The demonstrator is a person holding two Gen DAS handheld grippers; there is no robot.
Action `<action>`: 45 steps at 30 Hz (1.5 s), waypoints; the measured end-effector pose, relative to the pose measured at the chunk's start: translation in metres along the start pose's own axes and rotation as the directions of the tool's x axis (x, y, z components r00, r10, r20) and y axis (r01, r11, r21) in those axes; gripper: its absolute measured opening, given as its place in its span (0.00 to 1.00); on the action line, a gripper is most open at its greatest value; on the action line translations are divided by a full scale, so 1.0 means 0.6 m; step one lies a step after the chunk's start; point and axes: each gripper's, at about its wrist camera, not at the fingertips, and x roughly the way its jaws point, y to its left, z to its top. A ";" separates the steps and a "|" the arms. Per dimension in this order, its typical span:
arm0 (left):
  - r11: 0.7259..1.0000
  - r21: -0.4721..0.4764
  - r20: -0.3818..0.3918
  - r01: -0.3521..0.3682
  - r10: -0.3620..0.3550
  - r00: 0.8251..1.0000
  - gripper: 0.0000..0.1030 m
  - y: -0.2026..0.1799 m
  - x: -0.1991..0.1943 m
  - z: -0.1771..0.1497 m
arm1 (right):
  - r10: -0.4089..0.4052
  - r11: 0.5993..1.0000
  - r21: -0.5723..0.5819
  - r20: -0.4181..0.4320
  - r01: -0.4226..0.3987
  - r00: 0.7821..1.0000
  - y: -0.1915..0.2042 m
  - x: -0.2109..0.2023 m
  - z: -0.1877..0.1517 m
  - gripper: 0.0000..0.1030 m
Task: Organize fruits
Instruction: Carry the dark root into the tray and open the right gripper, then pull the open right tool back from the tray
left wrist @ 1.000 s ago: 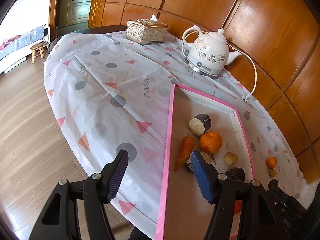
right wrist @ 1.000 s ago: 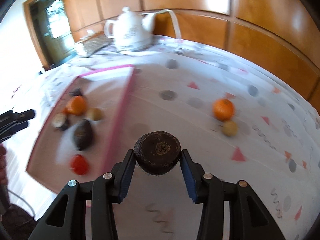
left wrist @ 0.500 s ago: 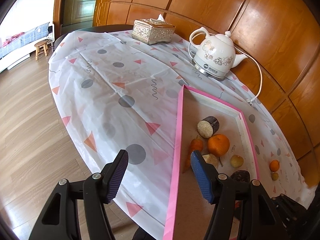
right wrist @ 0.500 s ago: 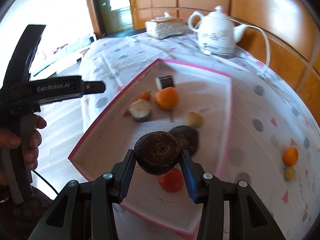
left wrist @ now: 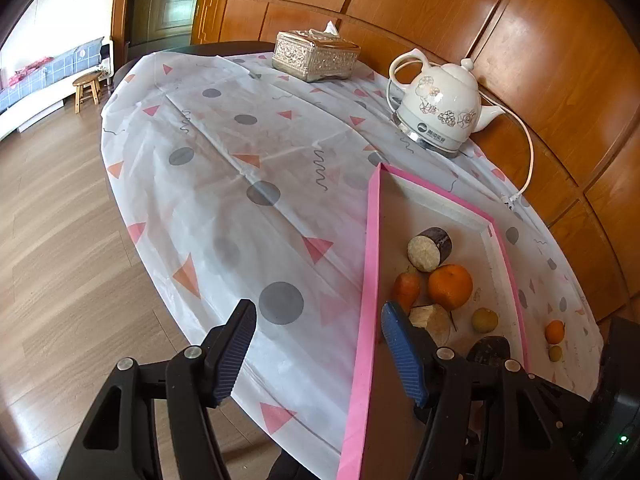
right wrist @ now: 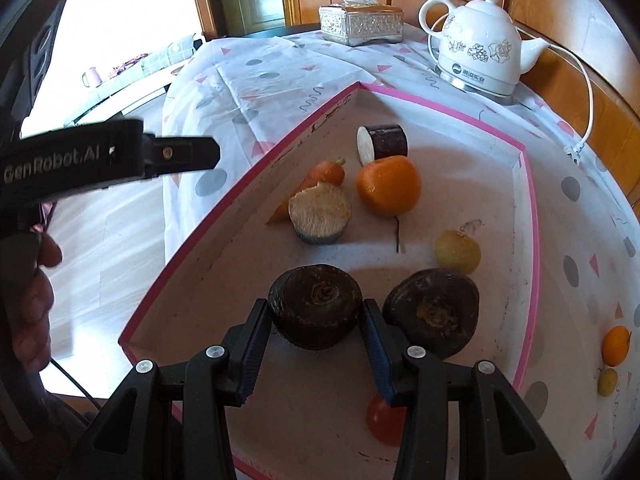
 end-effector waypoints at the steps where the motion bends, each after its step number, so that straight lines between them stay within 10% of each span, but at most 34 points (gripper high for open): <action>1: 1.000 0.001 0.003 0.000 0.000 1.000 0.64 0.000 -0.001 0.000 | -0.005 1.000 -0.004 0.001 0.005 1.000 0.002 0.001 0.002 0.45; 33: 0.999 0.030 0.026 0.023 -0.024 0.999 0.64 -0.016 -0.018 -0.001 | -0.102 0.976 0.206 0.169 0.066 0.980 -0.044 -0.098 -0.042 0.61; 45: 0.998 0.049 0.017 0.028 -0.029 0.999 0.64 -0.026 -0.017 -0.005 | -0.288 0.848 0.502 0.170 0.169 0.942 -0.181 -0.183 -0.160 0.61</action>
